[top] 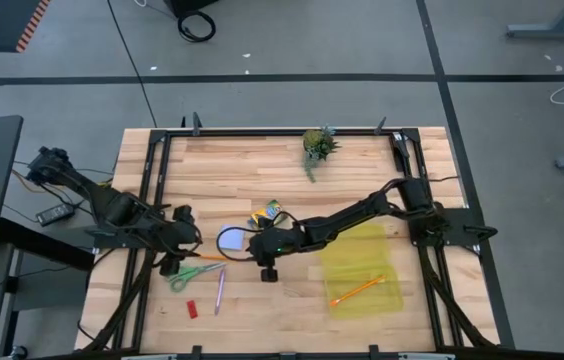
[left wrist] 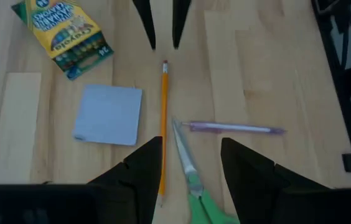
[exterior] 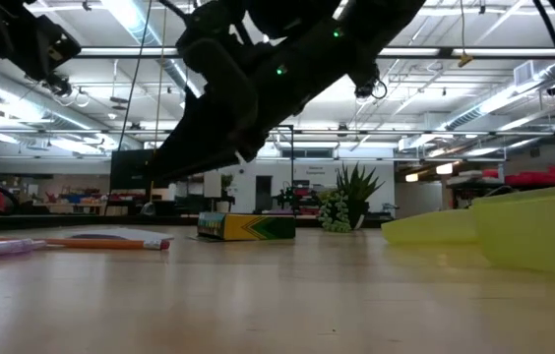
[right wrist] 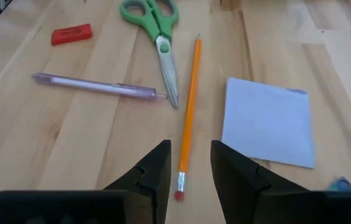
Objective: Pack school essentials
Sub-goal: Put the orange pencil into the yellow supply box
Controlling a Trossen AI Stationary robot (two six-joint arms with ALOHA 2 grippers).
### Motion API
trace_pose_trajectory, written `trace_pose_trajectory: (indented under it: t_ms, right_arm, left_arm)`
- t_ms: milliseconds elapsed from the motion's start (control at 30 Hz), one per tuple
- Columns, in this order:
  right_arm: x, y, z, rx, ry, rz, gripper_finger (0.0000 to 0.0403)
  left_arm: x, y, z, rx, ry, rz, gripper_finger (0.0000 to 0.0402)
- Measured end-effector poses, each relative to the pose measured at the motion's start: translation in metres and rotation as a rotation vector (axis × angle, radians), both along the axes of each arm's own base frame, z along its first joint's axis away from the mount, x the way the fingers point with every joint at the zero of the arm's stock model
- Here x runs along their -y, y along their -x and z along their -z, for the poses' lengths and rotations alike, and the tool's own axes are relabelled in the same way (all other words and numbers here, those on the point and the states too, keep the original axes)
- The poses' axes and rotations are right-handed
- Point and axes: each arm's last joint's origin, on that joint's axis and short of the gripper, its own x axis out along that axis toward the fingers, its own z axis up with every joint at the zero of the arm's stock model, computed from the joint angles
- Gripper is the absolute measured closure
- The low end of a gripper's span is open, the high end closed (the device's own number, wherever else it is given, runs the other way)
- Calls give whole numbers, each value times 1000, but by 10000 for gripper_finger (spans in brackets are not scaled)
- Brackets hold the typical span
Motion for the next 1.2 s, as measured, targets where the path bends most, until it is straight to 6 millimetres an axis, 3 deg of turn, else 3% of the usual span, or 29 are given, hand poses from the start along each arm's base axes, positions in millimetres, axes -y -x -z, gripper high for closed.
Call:
trace_pose_trajectory:
  t_ms: [367, 833, 1200]
  right_arm:
    - [-1, -13, 7, 31, -40, 23, 243]
    - [-2, -12, -1, 25, -73, 28, 240]
    - [3, -26, -29, 59, -96, 84, 241]
  left_arm:
    - [-2, -10, -8, 115, 49, -56, 230]
    - [-14, -17, -10, 170, 0, -183, 230]
    - [-14, -17, -10, 171, 5, -188, 230]
